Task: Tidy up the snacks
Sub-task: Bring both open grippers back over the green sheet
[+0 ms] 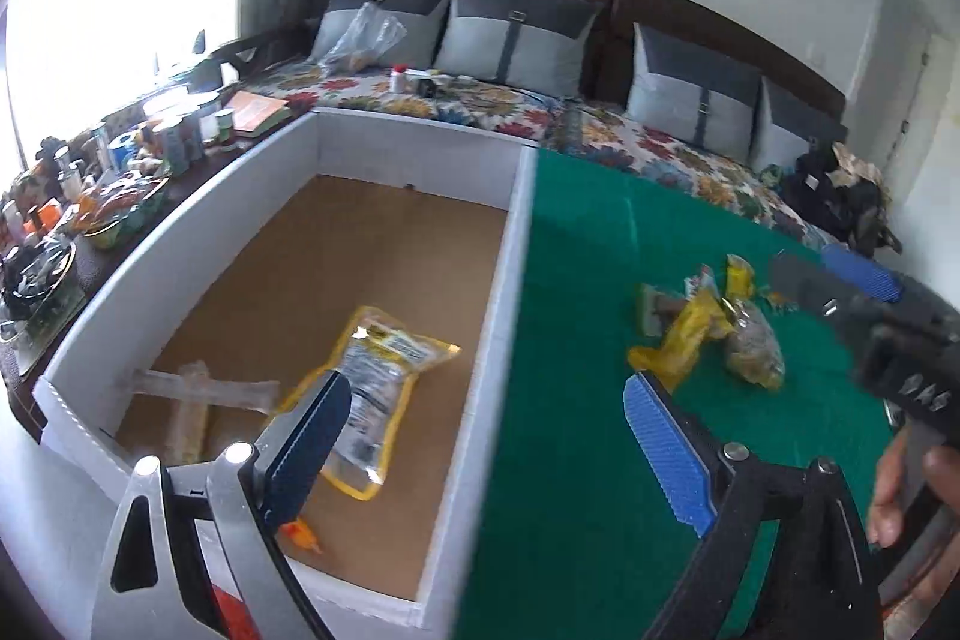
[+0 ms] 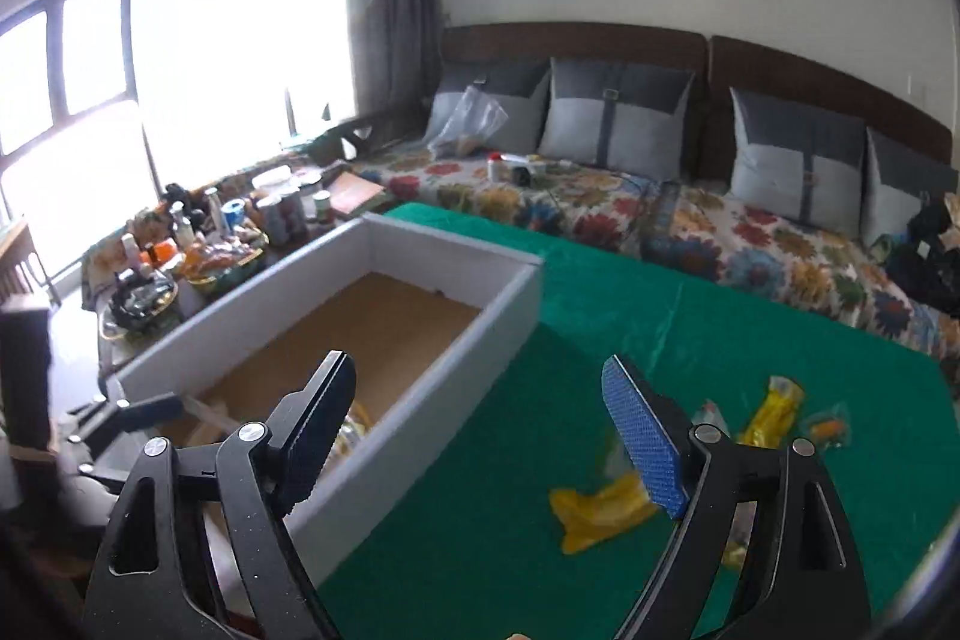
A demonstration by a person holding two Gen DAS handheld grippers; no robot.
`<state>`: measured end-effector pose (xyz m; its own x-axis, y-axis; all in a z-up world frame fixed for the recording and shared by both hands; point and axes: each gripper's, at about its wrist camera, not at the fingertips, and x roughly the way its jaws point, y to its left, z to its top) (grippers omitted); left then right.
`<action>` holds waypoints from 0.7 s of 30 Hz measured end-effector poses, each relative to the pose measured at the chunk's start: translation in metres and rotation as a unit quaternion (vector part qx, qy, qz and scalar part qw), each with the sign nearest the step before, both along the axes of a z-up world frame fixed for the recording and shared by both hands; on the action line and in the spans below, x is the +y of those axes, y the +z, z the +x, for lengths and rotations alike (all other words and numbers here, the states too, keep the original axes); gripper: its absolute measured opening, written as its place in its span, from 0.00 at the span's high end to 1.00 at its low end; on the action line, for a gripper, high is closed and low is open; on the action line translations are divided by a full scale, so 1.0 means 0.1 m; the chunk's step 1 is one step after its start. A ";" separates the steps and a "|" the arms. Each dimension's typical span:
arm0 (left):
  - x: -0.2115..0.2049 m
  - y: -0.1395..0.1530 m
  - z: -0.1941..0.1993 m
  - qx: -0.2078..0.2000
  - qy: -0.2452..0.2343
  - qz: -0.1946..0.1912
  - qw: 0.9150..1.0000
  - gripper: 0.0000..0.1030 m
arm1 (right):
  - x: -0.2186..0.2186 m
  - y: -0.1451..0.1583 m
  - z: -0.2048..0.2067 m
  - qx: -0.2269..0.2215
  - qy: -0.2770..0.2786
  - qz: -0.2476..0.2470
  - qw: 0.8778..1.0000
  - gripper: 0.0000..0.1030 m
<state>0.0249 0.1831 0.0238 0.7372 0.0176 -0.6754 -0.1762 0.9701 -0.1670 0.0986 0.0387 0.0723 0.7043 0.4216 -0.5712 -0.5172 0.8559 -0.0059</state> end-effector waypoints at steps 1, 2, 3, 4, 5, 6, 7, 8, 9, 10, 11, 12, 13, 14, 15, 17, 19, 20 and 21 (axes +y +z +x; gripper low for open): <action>-0.18 -0.04 0.01 0.004 -0.016 0.001 1.000 0.10 | -0.18 -0.21 -0.01 0.014 -0.016 -0.020 1.000 0.16; -0.37 -0.10 0.02 0.009 -0.030 0.002 1.000 0.10 | -0.35 -0.38 -0.02 0.024 -0.030 -0.036 0.999 0.16; -0.55 -0.19 0.03 0.017 -0.040 0.004 0.999 0.10 | -0.55 -0.58 -0.05 0.035 -0.046 -0.052 0.997 0.16; -0.70 -0.28 0.03 0.025 -0.049 0.004 0.998 0.10 | -0.72 -0.73 -0.08 0.044 -0.060 -0.065 0.995 0.16; -0.85 -0.39 0.04 0.034 -0.060 0.004 0.998 0.10 | -0.90 -0.87 -0.12 0.053 -0.074 -0.077 0.993 0.16; -0.96 -0.49 0.06 0.042 -0.070 0.007 0.997 0.10 | -1.08 -1.01 -0.16 0.062 -0.089 -0.086 0.990 0.16; -1.07 -0.59 0.07 0.052 -0.080 0.015 0.995 0.10 | -1.26 -1.11 -0.20 0.071 -0.103 -0.091 0.988 0.16; -1.16 -0.69 0.09 0.062 -0.087 0.023 0.994 0.10 | -1.41 -1.19 -0.25 0.078 -0.116 -0.093 0.986 0.16; -1.24 -0.77 0.11 0.070 -0.092 0.029 0.993 0.10 | -1.55 -1.26 -0.29 0.084 -0.129 -0.093 0.984 0.16; -1.30 -0.83 0.13 0.076 -0.097 0.033 0.992 0.10 | -1.70 -1.31 -0.32 0.088 -0.142 -0.092 0.982 0.16; -1.34 -0.88 0.14 0.080 -0.101 0.037 0.991 0.10 | -1.83 -1.36 -0.35 0.092 -0.156 -0.089 0.979 0.16; -1.38 -0.93 0.14 0.083 -0.104 0.043 0.990 0.10 | -1.93 -1.40 -0.38 0.095 -0.168 -0.085 0.978 0.16; -1.42 -0.97 0.15 0.086 -0.107 0.049 0.989 0.10 | -2.03 -1.43 -0.41 0.098 -0.181 -0.079 0.975 0.16; -1.46 -1.00 0.16 0.089 -0.109 0.056 0.989 0.10 | -2.11 -1.46 -0.43 0.100 -0.192 -0.073 0.973 0.16; -1.46 -1.03 0.15 0.091 -0.110 0.061 0.988 0.10 | -2.16 -1.49 -0.45 0.102 -0.203 -0.067 0.972 0.16; -1.48 -1.09 0.17 0.097 -0.110 0.068 0.987 0.10 | -2.27 -1.53 -0.48 0.109 -0.223 -0.050 0.967 0.16; -1.46 -1.17 0.16 0.103 -0.109 0.074 0.986 0.10 | -2.32 -1.56 -0.49 0.116 -0.235 -0.038 0.964 0.16; -1.46 -1.20 0.17 0.104 -0.108 0.076 0.986 0.10 | -2.35 -1.58 -0.48 0.119 -0.238 -0.035 0.963 0.16; -1.46 -1.25 0.17 0.106 -0.109 0.078 0.985 0.10 | -2.36 -1.58 -0.47 0.119 -0.240 -0.034 0.963 0.16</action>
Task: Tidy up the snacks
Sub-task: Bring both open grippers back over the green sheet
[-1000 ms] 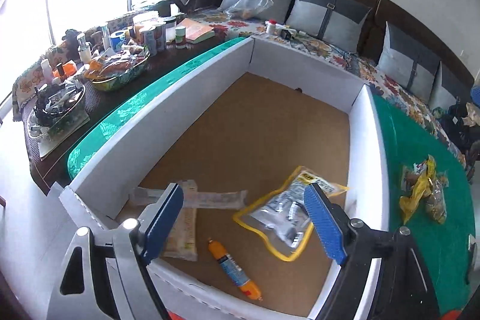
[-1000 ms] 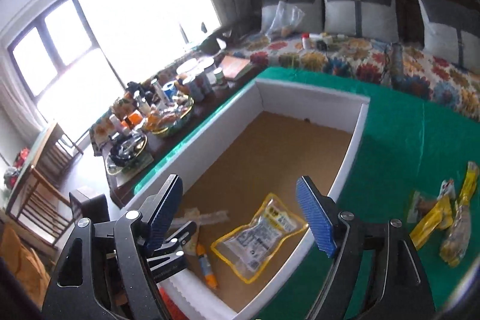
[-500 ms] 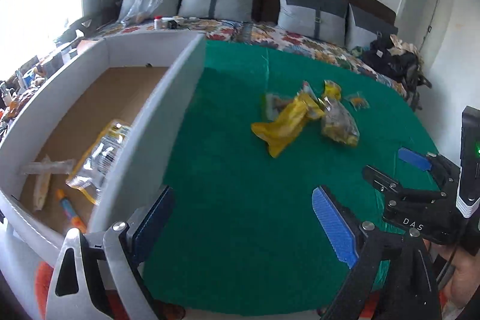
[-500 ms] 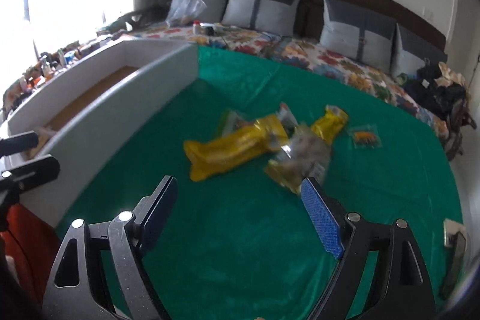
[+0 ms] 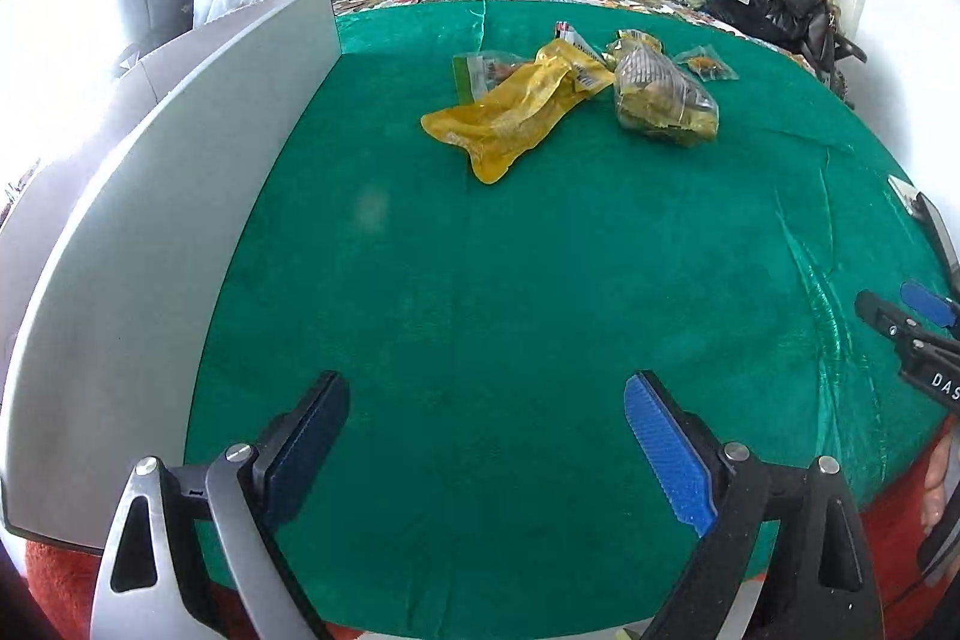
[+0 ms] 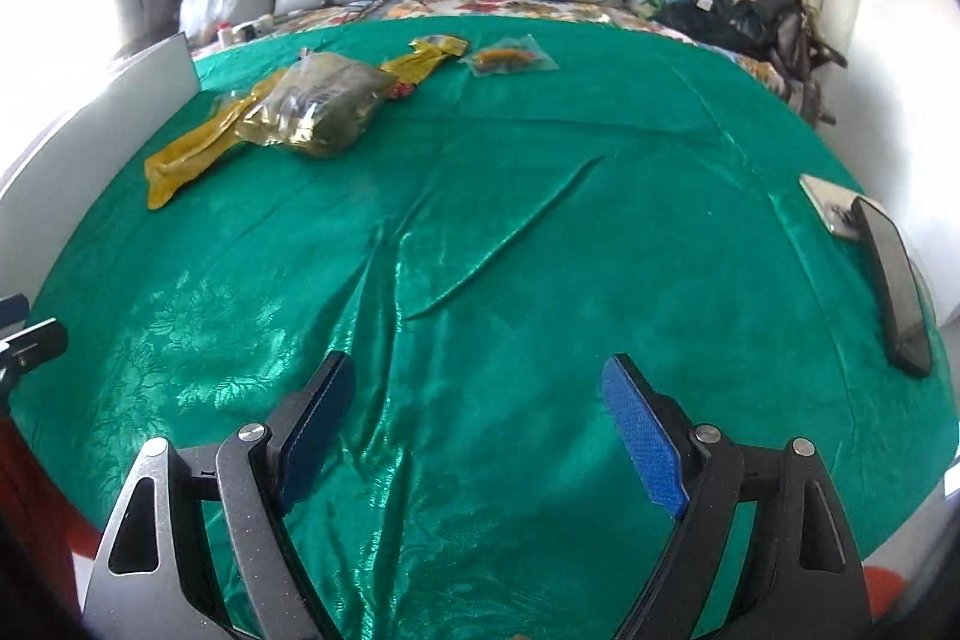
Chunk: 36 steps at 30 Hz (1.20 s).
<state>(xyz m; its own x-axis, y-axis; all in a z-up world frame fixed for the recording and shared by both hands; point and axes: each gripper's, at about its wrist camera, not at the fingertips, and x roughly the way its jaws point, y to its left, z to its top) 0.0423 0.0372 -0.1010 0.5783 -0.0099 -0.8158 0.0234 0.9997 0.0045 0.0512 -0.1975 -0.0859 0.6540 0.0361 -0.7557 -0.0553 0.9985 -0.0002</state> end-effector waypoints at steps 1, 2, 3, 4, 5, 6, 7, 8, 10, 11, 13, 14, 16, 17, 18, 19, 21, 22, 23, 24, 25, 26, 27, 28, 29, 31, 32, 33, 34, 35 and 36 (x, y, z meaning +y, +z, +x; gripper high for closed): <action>0.01 -0.04 0.01 0.001 0.000 0.002 1.000 0.10 | 0.00 0.01 0.00 -0.002 -0.001 -0.001 1.000 0.16; 0.01 -0.08 0.02 0.005 0.001 0.004 1.000 0.10 | -0.01 0.00 0.00 -0.002 -0.002 -0.002 1.000 0.16; 0.02 -0.11 0.03 0.008 0.002 0.005 1.000 0.10 | -0.01 -0.01 0.01 -0.001 -0.004 -0.002 1.000 0.16; 0.02 -0.14 0.05 0.010 0.003 0.004 1.000 0.10 | -0.01 -0.03 0.02 0.003 -0.005 0.000 1.000 0.16; 0.03 -0.17 0.07 0.012 0.003 0.004 1.000 0.10 | -0.01 -0.05 0.02 0.007 -0.005 0.002 1.000 0.16; 0.03 -0.19 0.08 0.013 0.003 0.005 1.000 0.10 | -0.02 -0.08 0.00 0.011 -0.004 0.002 1.000 0.16; 0.03 -0.21 0.09 0.015 0.003 0.005 1.000 0.10 | -0.02 -0.11 0.00 0.014 -0.003 0.001 1.000 0.16; 0.03 -0.23 0.10 0.016 0.002 0.004 1.000 0.10 | -0.01 -0.11 0.00 0.015 -0.002 -0.001 1.000 0.16; 0.06 -0.24 0.11 0.014 0.003 -0.004 1.000 0.10 | 0.01 -0.14 0.00 0.017 0.001 -0.003 1.000 0.16; 0.07 -0.25 0.12 0.013 0.003 -0.007 1.000 0.10 | 0.02 -0.15 0.01 0.018 0.002 -0.004 1.000 0.16; 0.07 -0.27 0.13 0.012 0.003 -0.007 1.000 0.09 | 0.04 -0.17 0.02 0.021 0.003 -0.006 1.000 0.16; 0.07 -0.27 0.14 0.012 0.003 -0.006 1.000 0.07 | 0.04 -0.17 0.01 0.017 0.003 -0.006 1.000 0.16; 0.08 -0.28 0.14 0.012 0.006 -0.007 1.000 0.05 | 0.05 -0.18 0.02 0.016 0.001 -0.007 1.000 0.16; 0.09 -0.29 0.14 0.012 0.006 -0.006 1.000 0.04 | 0.05 -0.18 0.02 0.015 0.001 -0.006 1.000 0.16; 0.09 -0.29 0.14 0.014 0.007 -0.006 1.000 0.03 | 0.05 -0.19 0.02 0.013 0.001 -0.006 1.000 0.16; 0.10 -0.29 0.14 0.016 0.008 -0.006 1.000 0.02 | 0.06 -0.19 0.01 0.011 0.001 -0.006 1.000 0.16; 0.10 -0.30 0.15 0.017 0.010 -0.006 1.000 0.00 | 0.06 -0.20 0.00 0.008 0.000 -0.006 1.000 0.15; 0.10 -0.30 0.14 0.016 0.011 -0.006 1.000 0.00 | 0.05 -0.20 -0.01 0.005 -0.001 -0.006 1.000 0.14; 0.10 -0.30 0.14 0.016 0.012 -0.005 1.000 0.00 | 0.05 -0.21 -0.01 0.003 -0.001 -0.006 1.000 0.13; 0.10 -0.30 0.13 0.015 0.012 -0.005 1.000 0.00 | 0.05 -0.21 -0.01 0.001 -0.002 -0.006 1.000 0.13; 0.10 -0.30 0.13 0.015 0.012 -0.005 1.000 0.00 | 0.05 -0.21 -0.01 -0.001 -0.002 -0.006 1.000 0.12; 0.10 -0.30 0.13 0.015 0.012 -0.005 1.000 0.00 | 0.05 -0.21 -0.01 -0.002 -0.003 -0.006 1.000 0.12; 0.10 -0.30 0.13 0.016 0.012 -0.005 1.000 0.00 | 0.05 -0.21 -0.02 -0.004 -0.004 -0.006 1.000 0.12; 0.10 -0.30 0.13 0.016 0.011 -0.005 1.000 0.00 | 0.05 -0.22 -0.01 -0.005 -0.003 -0.006 1.000 0.11; 0.10 -0.30 0.13 0.016 0.011 -0.004 1.000 0.00 | 0.04 -0.22 -0.02 -0.007 -0.003 -0.006 1.000 0.11; 0.10 -0.30 0.13 0.016 0.011 -0.005 1.000 0.00 | 0.04 -0.22 -0.02 -0.009 -0.003 -0.006 1.000 0.11; 0.10 -0.30 0.12 0.015 0.011 -0.004 1.000 0.00 | 0.05 -0.22 -0.02 -0.010 -0.003 -0.006 1.000 0.11; 0.10 -0.30 0.13 0.015 0.011 -0.005 1.000 0.00 | 0.05 -0.22 -0.02 -0.010 -0.004 -0.006 1.000 0.11; 0.10 -0.30 0.13 0.015 0.011 -0.005 1.000 0.00 | 0.05 -0.22 -0.02 -0.010 -0.004 -0.006 1.000 0.11; 0.10 -0.30 0.12 0.015 0.011 -0.004 1.000 0.00 | 0.05 -0.21 -0.02 -0.010 -0.004 -0.006 1.000 0.11; 0.10 -0.30 0.12 0.015 0.011 -0.004 1.000 0.00 | 0.05 -0.21 -0.02 -0.011 -0.004 -0.006 1.000 0.11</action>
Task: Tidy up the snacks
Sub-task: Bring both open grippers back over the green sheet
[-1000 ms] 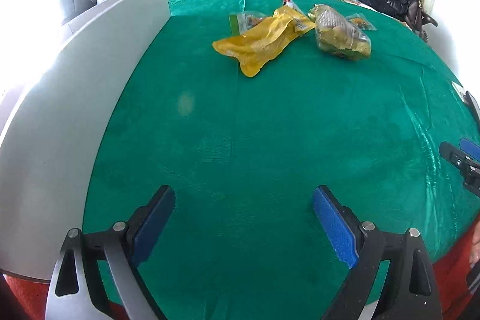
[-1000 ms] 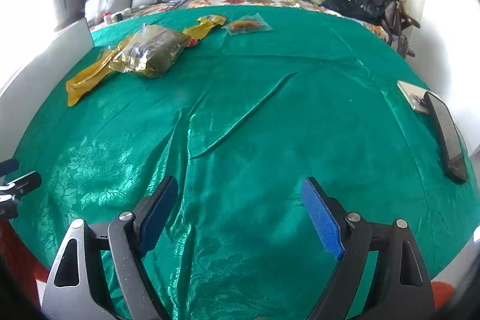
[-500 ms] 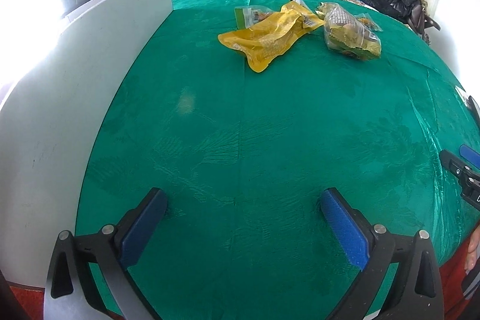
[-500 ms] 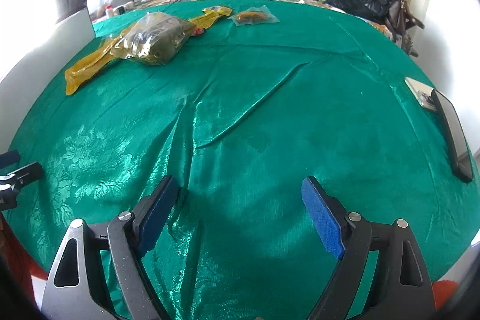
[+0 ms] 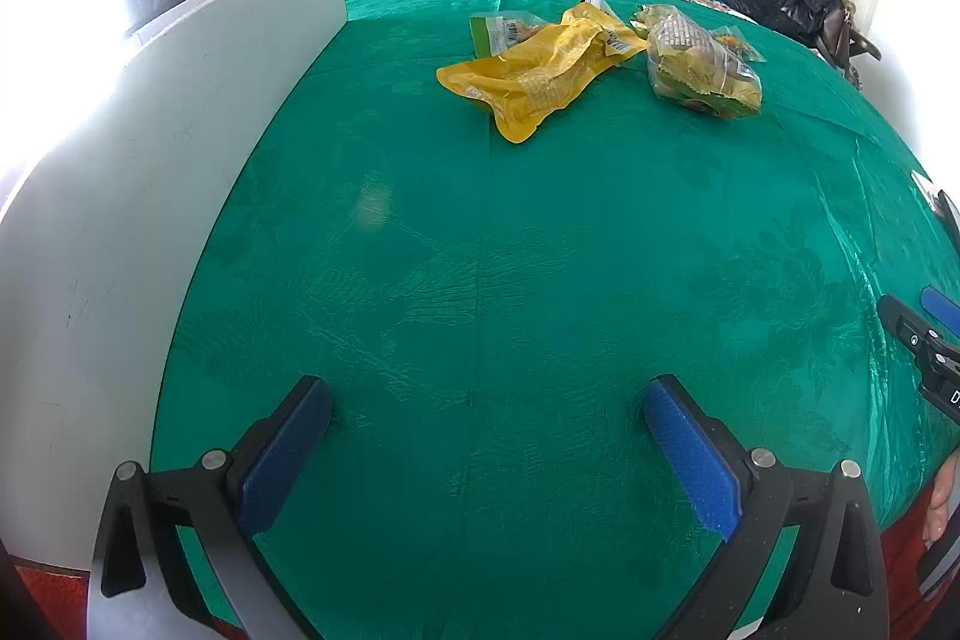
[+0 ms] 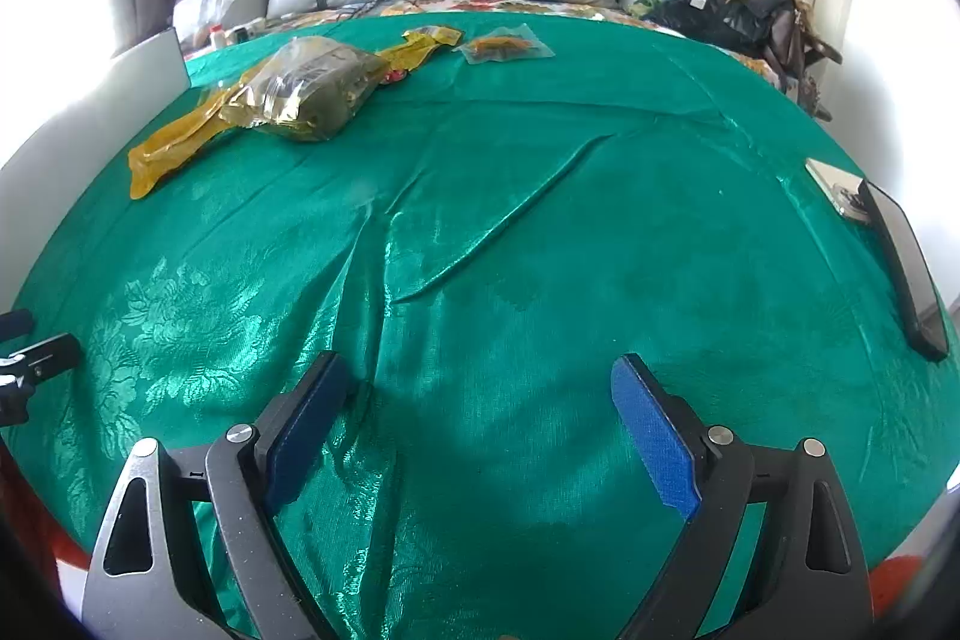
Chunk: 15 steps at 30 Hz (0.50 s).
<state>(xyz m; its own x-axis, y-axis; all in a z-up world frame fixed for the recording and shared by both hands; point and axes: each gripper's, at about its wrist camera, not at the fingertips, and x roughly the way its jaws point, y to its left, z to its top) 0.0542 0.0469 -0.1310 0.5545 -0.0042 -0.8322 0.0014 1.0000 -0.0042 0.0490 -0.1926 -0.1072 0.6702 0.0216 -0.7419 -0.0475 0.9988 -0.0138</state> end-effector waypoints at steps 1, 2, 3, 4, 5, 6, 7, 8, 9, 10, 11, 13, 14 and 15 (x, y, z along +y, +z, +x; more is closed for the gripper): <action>0.00 0.00 0.00 0.000 0.000 0.000 1.000 0.00 | 0.00 0.00 0.00 0.000 0.000 0.000 1.000 0.11; 0.00 0.00 0.00 -0.001 0.000 0.000 1.000 0.00 | 0.00 0.00 0.00 0.000 0.000 0.000 1.000 0.11; 0.00 0.00 -0.01 -0.001 0.000 0.000 1.000 0.00 | 0.00 0.00 0.00 0.000 0.000 0.000 1.000 0.11; 0.00 0.00 -0.01 -0.002 -0.001 0.000 1.000 0.00 | 0.00 0.00 0.00 0.000 0.000 0.000 1.000 0.11; 0.00 0.00 -0.01 -0.003 -0.001 0.000 1.000 0.00 | 0.00 0.00 0.00 -0.001 0.000 0.000 1.000 0.11; 0.01 0.00 -0.01 -0.003 -0.001 0.001 1.000 0.00 | -0.01 0.01 0.00 -0.001 -0.001 0.000 1.000 0.11; 0.01 0.00 -0.01 -0.003 -0.001 0.001 1.000 0.00 | 0.00 0.01 -0.01 -0.002 -0.001 0.000 1.000 0.11; 0.01 0.00 -0.01 -0.004 -0.001 0.001 1.000 0.00 | 0.00 0.01 -0.01 -0.002 -0.001 0.000 1.000 0.11; 0.01 0.00 -0.01 -0.004 -0.001 0.001 1.000 0.00 | 0.00 0.01 -0.01 -0.003 -0.002 0.000 1.000 0.11; 0.01 0.00 -0.01 -0.004 -0.001 0.001 1.000 0.00 | -0.01 0.01 -0.01 -0.003 -0.002 0.000 1.000 0.11; 0.01 0.00 -0.01 -0.004 -0.001 0.001 1.000 0.00 | -0.01 0.01 -0.01 -0.004 -0.002 0.000 1.000 0.11; 0.02 0.01 -0.02 -0.004 -0.003 0.001 1.000 0.00 | -0.01 0.01 -0.01 -0.003 -0.002 0.000 1.000 0.11; 0.02 0.01 -0.02 -0.004 -0.005 0.000 1.000 0.00 | -0.01 0.01 -0.01 -0.003 -0.002 0.000 1.000 0.11; 0.02 0.01 -0.01 -0.005 -0.007 0.000 1.000 0.00 | -0.01 0.01 -0.01 -0.003 -0.002 0.000 1.000 0.11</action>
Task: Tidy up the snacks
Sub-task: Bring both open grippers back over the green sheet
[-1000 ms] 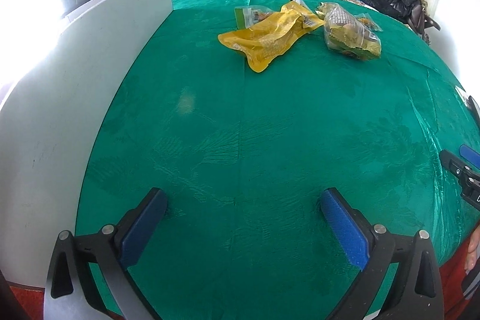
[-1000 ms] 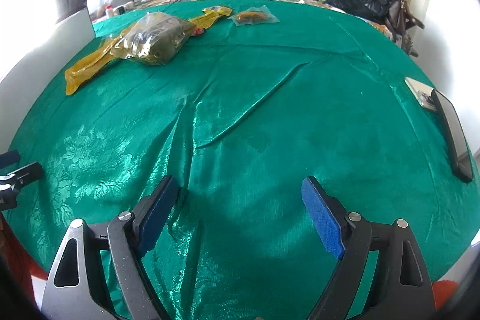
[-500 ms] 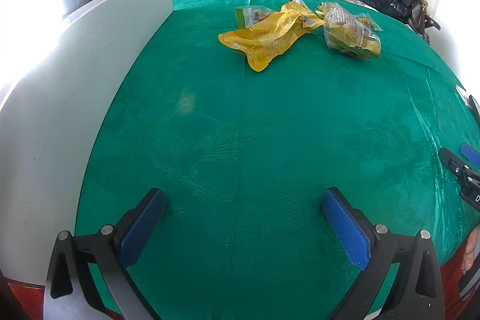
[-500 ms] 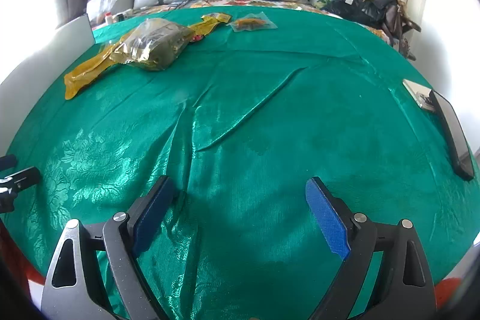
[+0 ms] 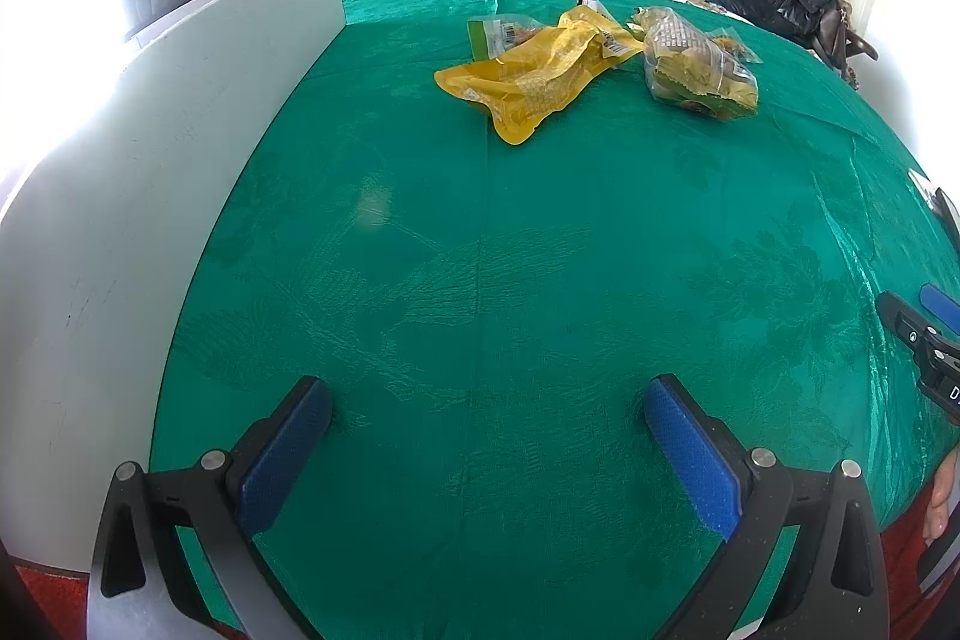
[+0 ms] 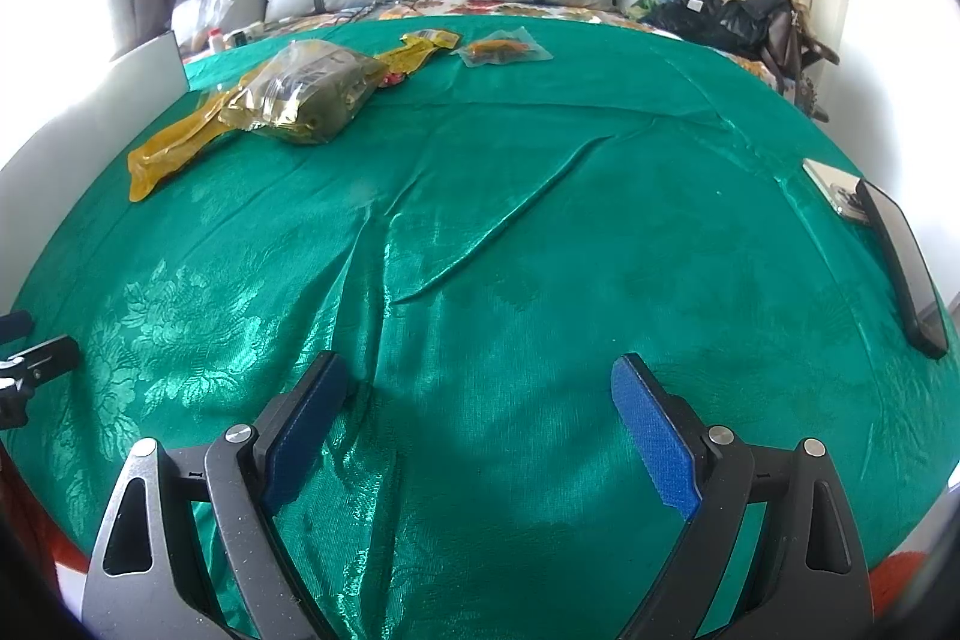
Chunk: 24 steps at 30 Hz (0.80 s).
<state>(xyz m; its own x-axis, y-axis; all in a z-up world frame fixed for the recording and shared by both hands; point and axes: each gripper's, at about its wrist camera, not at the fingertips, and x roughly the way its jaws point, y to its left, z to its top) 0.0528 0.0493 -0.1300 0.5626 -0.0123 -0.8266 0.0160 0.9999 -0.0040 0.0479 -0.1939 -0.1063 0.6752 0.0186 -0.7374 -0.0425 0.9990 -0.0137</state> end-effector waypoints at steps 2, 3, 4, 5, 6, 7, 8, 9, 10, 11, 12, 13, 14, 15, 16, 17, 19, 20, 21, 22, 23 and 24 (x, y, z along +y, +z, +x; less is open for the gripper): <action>0.02 0.00 0.00 -0.004 -0.005 -0.002 1.000 0.00 | 0.00 0.00 -0.01 0.000 -0.001 0.000 1.000 0.11; 0.02 -0.01 0.00 -0.007 -0.011 -0.001 1.000 0.00 | 0.00 0.00 -0.01 0.000 -0.002 0.000 1.000 0.11; 0.02 -0.01 0.00 -0.012 -0.021 0.000 1.000 0.00 | 0.00 0.00 -0.01 0.000 -0.003 0.000 1.000 0.11; 0.04 -0.01 0.01 -0.015 -0.031 -0.001 0.999 0.00 | 0.00 0.00 -0.01 0.000 -0.003 0.000 1.000 0.11; 0.05 -0.01 0.01 -0.014 -0.038 -0.002 0.999 0.00 | 0.00 0.00 0.00 0.001 -0.003 0.000 1.000 0.11; 0.06 -0.01 0.02 -0.009 -0.044 -0.001 0.999 0.00 | 0.00 0.01 0.00 0.001 -0.003 0.000 1.000 0.11; 0.07 0.00 0.04 0.000 -0.049 -0.002 0.999 0.00 | 0.00 0.01 0.00 0.002 -0.003 0.000 1.000 0.10; 0.07 0.01 0.07 0.013 -0.052 -0.002 0.999 0.00 | 0.00 0.01 0.01 0.002 -0.002 0.001 1.000 0.10; 0.07 0.02 0.11 0.028 -0.056 -0.002 0.998 0.00 | 0.00 0.01 0.01 0.003 -0.001 0.002 1.000 0.10; 0.06 0.04 0.16 0.040 -0.061 -0.005 0.997 0.00 | 0.00 0.01 0.02 0.003 0.000 0.002 1.000 0.10; 0.05 0.06 0.22 0.049 -0.073 -0.019 0.996 0.00 | 0.00 0.01 0.02 0.004 0.002 0.002 1.000 0.09; 0.05 0.10 0.29 0.050 -0.086 -0.035 0.994 0.00 | 0.00 0.00 0.02 0.004 0.002 0.002 1.000 0.09; 0.04 0.17 0.37 0.044 -0.093 -0.040 0.994 0.00 | 0.00 0.00 0.03 0.004 0.003 0.002 1.000 0.09; 0.03 0.26 0.46 0.034 -0.097 -0.035 0.994 0.00 | 0.00 0.00 0.03 0.004 0.003 0.002 1.000 0.09; 0.00 0.35 0.57 0.023 -0.103 -0.027 0.994 0.01 | 0.00 0.00 0.03 0.004 0.004 0.002 1.000 0.09; -0.03 0.42 0.68 0.017 -0.112 -0.021 0.993 0.01 | 0.00 0.00 0.04 0.005 0.006 0.002 1.000 0.08; -0.14 0.51 0.95 0.013 -0.136 0.001 0.991 0.00 | 0.00 0.00 0.05 0.006 0.009 0.002 1.000 0.08; -0.20 0.52 1.09 0.013 -0.146 0.020 0.989 0.00 | 0.00 0.00 0.05 0.006 0.011 0.002 1.000 0.08; -0.27 0.51 1.24 0.019 -0.153 0.040 0.987 0.00 | 0.00 0.00 0.05 0.007 0.013 0.002 1.000 0.08; -0.32 0.47 1.37 0.027 -0.158 0.057 0.985 0.00 | -0.01 -0.01 0.05 0.007 0.015 0.002 1.000 0.08; -0.37 0.43 1.50 0.036 -0.161 0.069 0.984 0.01 | -0.01 -0.01 0.06 0.008 0.017 0.002 1.000 0.08; -0.41 0.38 1.62 0.045 -0.162 0.077 0.983 0.01 | -0.01 -0.01 0.06 0.008 0.018 0.002 1.000 0.08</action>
